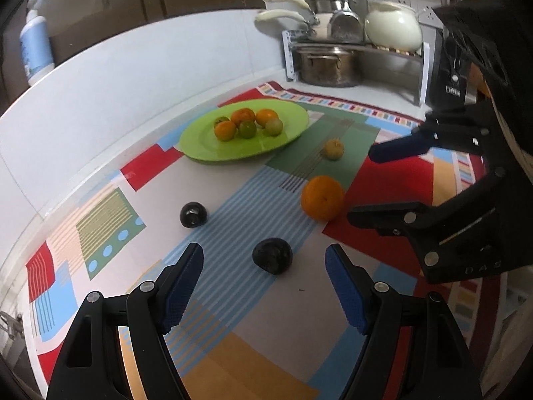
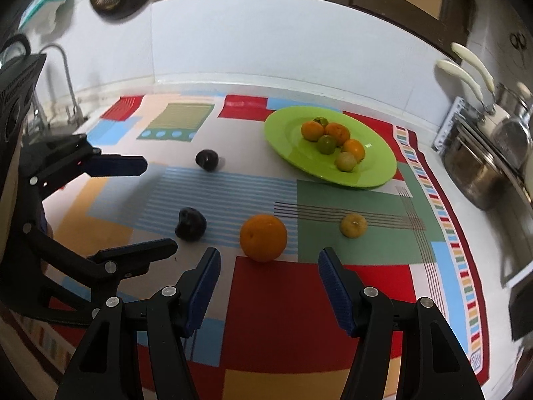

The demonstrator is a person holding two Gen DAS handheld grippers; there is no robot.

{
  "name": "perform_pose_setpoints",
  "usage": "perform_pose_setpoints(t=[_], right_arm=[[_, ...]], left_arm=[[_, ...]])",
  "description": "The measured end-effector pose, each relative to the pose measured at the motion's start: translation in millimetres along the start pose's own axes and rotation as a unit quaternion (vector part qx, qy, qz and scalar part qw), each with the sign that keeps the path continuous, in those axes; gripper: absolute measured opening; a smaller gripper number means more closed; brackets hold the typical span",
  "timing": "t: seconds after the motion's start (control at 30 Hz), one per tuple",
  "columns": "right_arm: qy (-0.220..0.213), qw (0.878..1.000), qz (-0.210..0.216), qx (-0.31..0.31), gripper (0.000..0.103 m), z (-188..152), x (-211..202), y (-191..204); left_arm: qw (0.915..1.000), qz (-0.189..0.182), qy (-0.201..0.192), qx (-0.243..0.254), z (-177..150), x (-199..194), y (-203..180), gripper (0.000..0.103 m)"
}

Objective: Organize fruits
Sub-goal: 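Move the left gripper toward a dark round fruit while the right gripper approaches an orange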

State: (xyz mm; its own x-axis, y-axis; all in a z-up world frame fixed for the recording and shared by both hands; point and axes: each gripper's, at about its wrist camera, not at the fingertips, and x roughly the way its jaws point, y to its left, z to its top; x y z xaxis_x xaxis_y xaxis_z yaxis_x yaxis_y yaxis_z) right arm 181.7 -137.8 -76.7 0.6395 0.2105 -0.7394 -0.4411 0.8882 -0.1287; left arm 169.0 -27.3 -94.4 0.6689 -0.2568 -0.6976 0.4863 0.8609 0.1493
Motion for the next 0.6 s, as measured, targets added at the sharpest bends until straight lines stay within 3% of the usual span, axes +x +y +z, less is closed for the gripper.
perform_pose_setpoints(t=[0.17,0.6], right_arm=[[0.005,1.0,0.0,-0.023,0.062,1,14,2],[0.025,0.999,0.038,-0.008,0.057,3,44,-5]], left_arm=[[0.9998,-0.008,0.017,0.001,-3,13,2,0.074],[0.9975,-0.044,0.042,-0.037,-1,33,12,0.05]])
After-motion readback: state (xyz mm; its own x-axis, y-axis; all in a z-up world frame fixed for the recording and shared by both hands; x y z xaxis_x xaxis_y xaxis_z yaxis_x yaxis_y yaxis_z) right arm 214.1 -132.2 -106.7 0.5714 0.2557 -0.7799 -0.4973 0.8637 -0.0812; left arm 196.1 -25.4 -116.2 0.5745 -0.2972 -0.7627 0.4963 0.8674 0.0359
